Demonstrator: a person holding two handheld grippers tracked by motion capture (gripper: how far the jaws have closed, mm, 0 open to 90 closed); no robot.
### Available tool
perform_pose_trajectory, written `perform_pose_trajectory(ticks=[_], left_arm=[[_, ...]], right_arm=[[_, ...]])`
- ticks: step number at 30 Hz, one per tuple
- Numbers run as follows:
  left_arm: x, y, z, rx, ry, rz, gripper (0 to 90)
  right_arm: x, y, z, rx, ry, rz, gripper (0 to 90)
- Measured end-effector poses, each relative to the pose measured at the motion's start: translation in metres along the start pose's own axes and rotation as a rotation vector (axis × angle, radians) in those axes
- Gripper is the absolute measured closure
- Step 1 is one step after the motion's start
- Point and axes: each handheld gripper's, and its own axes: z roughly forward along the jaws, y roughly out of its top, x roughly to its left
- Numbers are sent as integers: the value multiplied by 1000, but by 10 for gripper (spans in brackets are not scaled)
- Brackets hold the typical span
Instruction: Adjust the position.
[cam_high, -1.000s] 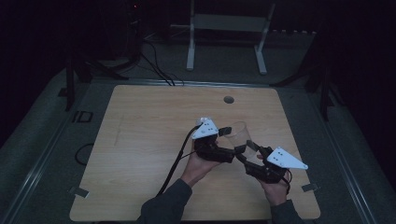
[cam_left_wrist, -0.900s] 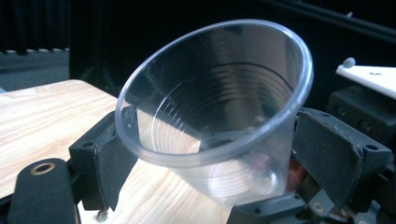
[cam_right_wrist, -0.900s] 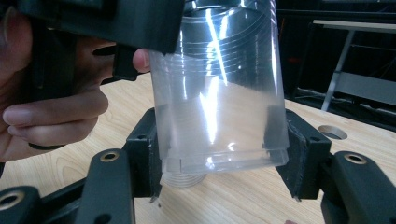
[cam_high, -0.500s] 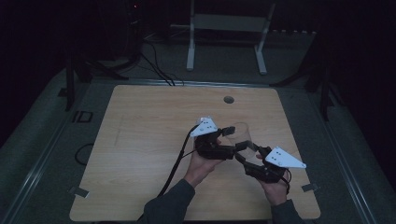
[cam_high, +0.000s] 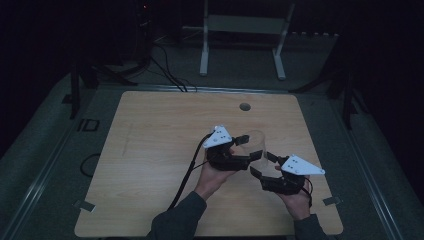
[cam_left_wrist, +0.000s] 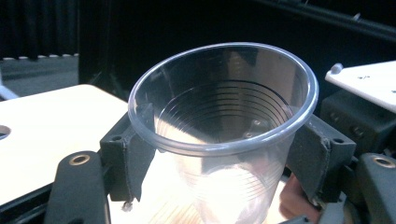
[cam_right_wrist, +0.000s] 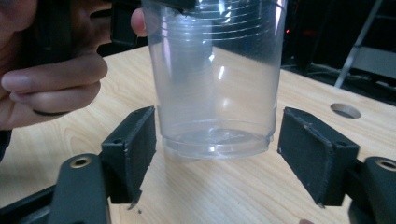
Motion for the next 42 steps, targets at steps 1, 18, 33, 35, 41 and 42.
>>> perform_pose_trajectory(ticks=[1,18,33,35,41,42], left_arm=[[0,-1,0,9,6,11,291],[-9,-6,3,136,82,168,298],[-17,-6,8,175,82,216,287],[-17,-6,9,170,76,210,287],[-16,-5,8,132,50,166,249],[-16,-5,8,125,49,158,247]], right_arm=[[0,0,0,5,3,-2,263],[-3,4,2,110,68,-20,272],[0,2,13,129,79,-17,327],[0,2,13,128,78,-17,339],[1,2,13,106,71,-14,393],[1,2,13,105,70,-12,395]])
